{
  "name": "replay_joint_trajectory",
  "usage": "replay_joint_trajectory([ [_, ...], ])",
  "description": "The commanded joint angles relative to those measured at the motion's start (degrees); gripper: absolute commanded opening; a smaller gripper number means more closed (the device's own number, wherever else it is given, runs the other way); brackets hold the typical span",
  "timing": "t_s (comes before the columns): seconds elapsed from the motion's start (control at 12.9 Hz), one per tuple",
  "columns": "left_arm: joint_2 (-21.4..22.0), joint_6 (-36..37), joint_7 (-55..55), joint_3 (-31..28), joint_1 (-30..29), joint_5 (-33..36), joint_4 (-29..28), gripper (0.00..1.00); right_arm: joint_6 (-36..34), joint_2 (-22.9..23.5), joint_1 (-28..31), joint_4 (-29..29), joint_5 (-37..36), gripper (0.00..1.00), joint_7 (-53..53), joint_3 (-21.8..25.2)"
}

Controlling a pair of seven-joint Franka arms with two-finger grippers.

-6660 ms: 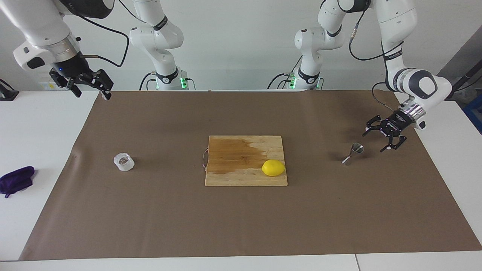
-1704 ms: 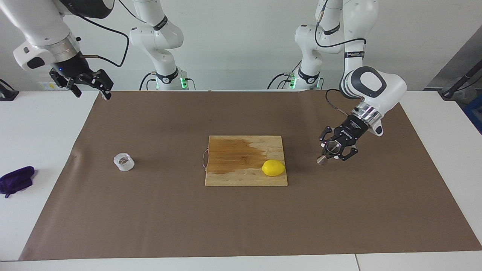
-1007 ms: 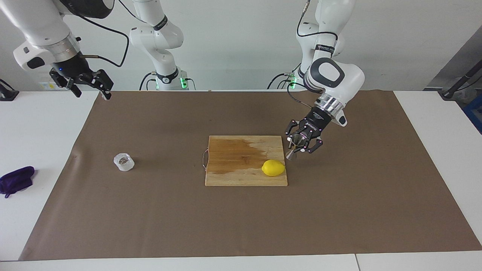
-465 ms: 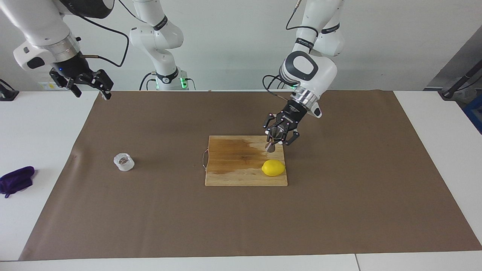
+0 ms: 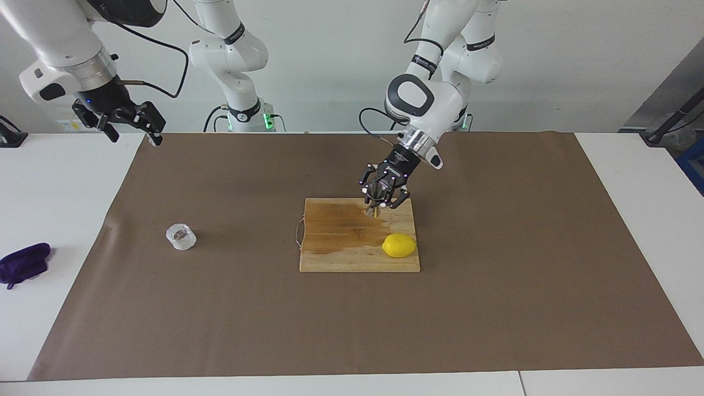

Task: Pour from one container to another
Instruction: 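Lift the metal cup with the left gripper and carry it over the board, then lower the metal cup onto the cutting board beside the lemon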

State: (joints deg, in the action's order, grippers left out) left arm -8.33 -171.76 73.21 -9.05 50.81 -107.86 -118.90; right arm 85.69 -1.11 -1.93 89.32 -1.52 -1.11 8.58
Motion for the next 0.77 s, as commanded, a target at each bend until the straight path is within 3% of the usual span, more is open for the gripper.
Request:
replay_joint_trajectory([
  [0.0,-4.05,-2.09,-0.35,0.08,0.69,-1.74,4.72,0.21,0.18,-1.18,0.08,1.2,-0.06,1.0,0.4,-0.23],
  [0.39,-9.5,-2.18,-0.43,0.08,0.07,-1.56,10.0,0.16,0.18,-1.18,0.08,1.12,-0.06,1.0,0.4,-0.23],
  [0.7,-11.18,-2.09,-0.43,0.08,-3.16,-0.68,13.33,0.13,0.18,-1.18,0.08,1.12,-0.06,1.0,0.4,-0.23],
])
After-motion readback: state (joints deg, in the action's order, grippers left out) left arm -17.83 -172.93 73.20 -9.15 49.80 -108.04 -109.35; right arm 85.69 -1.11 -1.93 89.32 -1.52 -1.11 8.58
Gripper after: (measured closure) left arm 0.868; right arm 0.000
